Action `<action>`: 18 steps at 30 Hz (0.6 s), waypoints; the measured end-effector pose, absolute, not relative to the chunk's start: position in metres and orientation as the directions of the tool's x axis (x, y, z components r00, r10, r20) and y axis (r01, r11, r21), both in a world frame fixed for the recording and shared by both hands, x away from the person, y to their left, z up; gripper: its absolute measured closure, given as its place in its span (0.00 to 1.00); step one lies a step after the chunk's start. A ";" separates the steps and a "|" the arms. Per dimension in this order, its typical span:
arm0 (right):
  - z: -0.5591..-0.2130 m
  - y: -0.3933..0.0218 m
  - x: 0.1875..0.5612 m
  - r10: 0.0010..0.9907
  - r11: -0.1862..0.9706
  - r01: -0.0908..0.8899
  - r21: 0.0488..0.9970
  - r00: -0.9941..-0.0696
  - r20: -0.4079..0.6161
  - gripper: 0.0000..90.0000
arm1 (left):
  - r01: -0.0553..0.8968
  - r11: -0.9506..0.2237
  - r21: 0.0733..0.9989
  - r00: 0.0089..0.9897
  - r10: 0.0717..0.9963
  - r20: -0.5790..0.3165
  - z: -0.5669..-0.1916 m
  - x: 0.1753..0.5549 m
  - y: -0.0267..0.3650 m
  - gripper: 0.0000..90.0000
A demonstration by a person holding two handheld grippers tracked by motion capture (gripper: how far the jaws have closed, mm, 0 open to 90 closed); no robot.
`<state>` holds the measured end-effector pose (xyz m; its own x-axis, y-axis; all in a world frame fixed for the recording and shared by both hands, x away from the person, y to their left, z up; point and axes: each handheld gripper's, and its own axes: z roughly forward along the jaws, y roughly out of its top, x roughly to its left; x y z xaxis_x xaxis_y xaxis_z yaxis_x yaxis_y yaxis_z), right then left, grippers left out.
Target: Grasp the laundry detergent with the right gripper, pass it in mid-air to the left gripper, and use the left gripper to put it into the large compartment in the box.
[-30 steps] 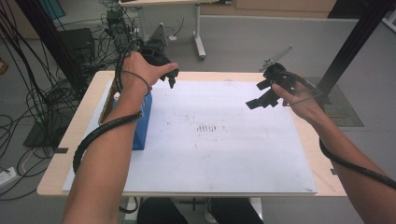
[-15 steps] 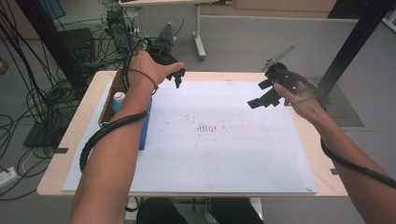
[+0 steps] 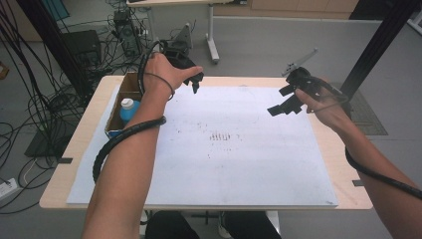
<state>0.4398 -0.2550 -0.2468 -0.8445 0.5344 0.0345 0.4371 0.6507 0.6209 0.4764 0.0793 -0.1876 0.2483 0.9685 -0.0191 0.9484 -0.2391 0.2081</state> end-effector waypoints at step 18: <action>-0.247 -0.265 0.438 0.549 0.647 0.450 0.616 -0.835 0.034 0.02 | 0.940 -0.253 0.228 0.266 0.964 -0.025 -0.186 0.493 0.055 0.15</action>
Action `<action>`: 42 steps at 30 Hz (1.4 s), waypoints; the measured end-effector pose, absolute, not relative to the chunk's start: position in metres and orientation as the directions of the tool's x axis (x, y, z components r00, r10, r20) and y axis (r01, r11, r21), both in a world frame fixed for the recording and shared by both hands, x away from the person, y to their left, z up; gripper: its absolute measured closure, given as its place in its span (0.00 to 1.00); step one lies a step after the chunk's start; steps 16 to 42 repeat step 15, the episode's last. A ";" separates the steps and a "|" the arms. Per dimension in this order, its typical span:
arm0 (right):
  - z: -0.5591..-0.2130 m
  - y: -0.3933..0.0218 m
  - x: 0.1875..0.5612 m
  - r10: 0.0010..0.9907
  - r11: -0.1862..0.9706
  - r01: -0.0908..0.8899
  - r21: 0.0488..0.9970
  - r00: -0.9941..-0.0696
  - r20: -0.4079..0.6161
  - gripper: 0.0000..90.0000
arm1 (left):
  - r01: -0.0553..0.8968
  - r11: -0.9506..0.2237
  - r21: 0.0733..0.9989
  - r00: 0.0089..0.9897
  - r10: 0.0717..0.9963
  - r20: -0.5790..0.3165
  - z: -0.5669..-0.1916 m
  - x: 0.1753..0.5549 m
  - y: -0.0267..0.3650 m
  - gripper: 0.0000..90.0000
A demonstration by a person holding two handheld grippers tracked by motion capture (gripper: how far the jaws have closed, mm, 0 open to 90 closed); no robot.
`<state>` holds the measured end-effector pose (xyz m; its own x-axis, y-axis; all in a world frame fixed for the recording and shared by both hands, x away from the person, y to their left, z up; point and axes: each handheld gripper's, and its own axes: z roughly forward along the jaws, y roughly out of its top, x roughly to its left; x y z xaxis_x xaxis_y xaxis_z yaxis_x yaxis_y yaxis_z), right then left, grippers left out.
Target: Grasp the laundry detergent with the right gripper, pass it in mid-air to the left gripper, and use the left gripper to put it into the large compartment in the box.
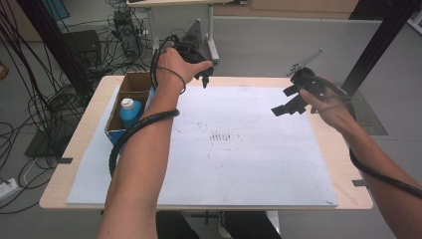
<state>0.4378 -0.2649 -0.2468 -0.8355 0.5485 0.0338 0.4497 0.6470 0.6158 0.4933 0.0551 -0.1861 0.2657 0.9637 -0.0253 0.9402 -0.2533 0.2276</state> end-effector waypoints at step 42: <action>-0.246 -0.264 0.435 0.546 0.650 0.444 0.617 -0.838 0.028 0.02 | 0.935 -0.263 0.236 0.279 0.960 -0.034 -0.184 0.493 0.050 0.15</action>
